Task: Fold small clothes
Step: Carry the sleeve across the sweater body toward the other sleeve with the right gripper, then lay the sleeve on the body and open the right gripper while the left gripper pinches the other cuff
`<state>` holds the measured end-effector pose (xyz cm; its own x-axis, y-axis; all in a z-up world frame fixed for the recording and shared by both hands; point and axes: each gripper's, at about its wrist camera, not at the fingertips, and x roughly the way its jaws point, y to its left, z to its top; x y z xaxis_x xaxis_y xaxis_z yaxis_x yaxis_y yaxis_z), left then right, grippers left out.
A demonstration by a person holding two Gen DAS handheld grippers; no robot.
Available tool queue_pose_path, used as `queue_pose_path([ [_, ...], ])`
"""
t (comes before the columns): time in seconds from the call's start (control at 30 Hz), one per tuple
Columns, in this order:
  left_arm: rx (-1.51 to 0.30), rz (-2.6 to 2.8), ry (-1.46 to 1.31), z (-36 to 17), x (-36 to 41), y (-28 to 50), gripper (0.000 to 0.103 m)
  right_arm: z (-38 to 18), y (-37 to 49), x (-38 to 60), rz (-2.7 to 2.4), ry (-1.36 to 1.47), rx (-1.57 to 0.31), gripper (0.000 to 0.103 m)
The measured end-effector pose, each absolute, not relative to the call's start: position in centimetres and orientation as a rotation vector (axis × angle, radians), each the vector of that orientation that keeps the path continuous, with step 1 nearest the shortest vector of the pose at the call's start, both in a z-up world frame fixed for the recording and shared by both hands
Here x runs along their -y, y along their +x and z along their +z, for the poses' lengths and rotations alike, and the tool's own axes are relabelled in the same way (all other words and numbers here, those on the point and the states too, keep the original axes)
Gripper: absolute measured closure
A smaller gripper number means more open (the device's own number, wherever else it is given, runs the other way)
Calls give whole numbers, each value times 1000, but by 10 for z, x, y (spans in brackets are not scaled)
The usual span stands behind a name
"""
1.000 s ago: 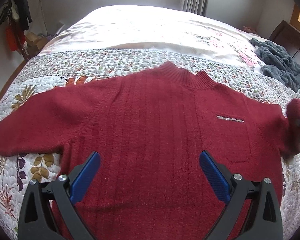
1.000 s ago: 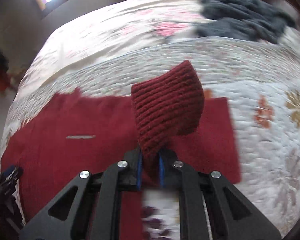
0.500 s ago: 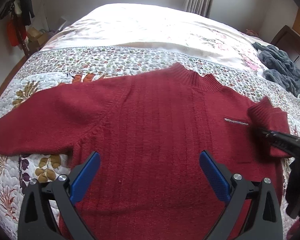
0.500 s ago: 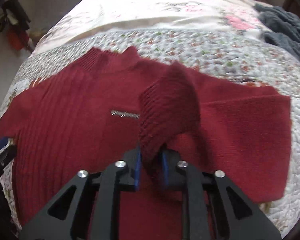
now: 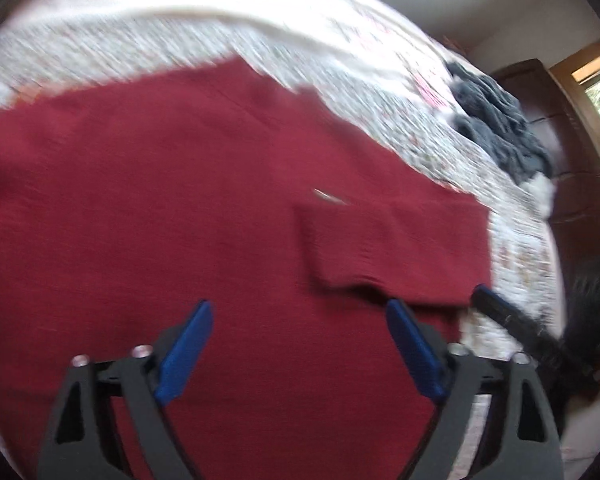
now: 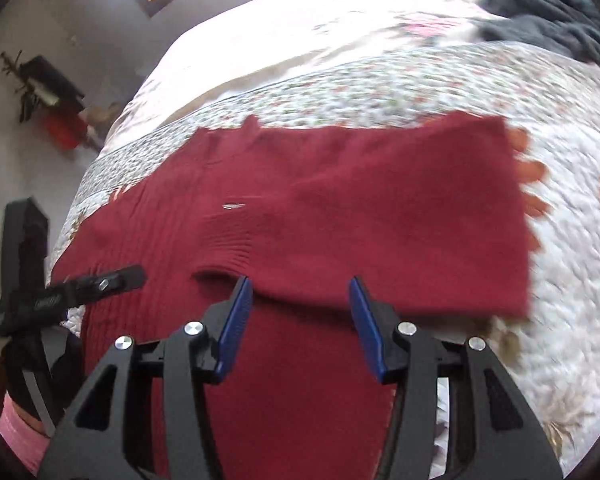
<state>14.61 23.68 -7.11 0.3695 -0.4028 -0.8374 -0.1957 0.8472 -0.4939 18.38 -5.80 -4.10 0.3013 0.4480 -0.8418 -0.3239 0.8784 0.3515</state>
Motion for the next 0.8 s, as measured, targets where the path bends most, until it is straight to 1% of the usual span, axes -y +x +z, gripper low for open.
queue_pose_path([
  [0.07,-1238,-157,-614,-83,-227,160,28,-43,177,74,494,136,-1158,52],
  [0.13,-1275,-157,-643,-96,-221,173,39,-45,169,86,476,139,-1155,52],
  [0.2,-1295,-139,-658,-106,-216,184,56,-47,165,95,469,137,-1151,52],
  [0.23,-1295,-121,-649,-107,-214,189,62,-48,163,98,465,137,-1150,52],
  [0.3,-1275,-102,-633,-103,-211,194,80,-50,160,103,453,130,-1150,52],
  [0.4,-1220,-86,-607,-88,-214,190,87,-52,159,108,430,116,-1145,52],
  [0.47,-1162,-81,-592,-75,-220,185,90,-51,160,112,419,120,-1136,52],
  [0.63,-1004,0,-576,-38,-265,164,92,-46,170,124,398,190,-1124,52],
  [0.8,-962,77,-541,-27,-314,155,93,-53,196,126,374,284,-1154,52],
])
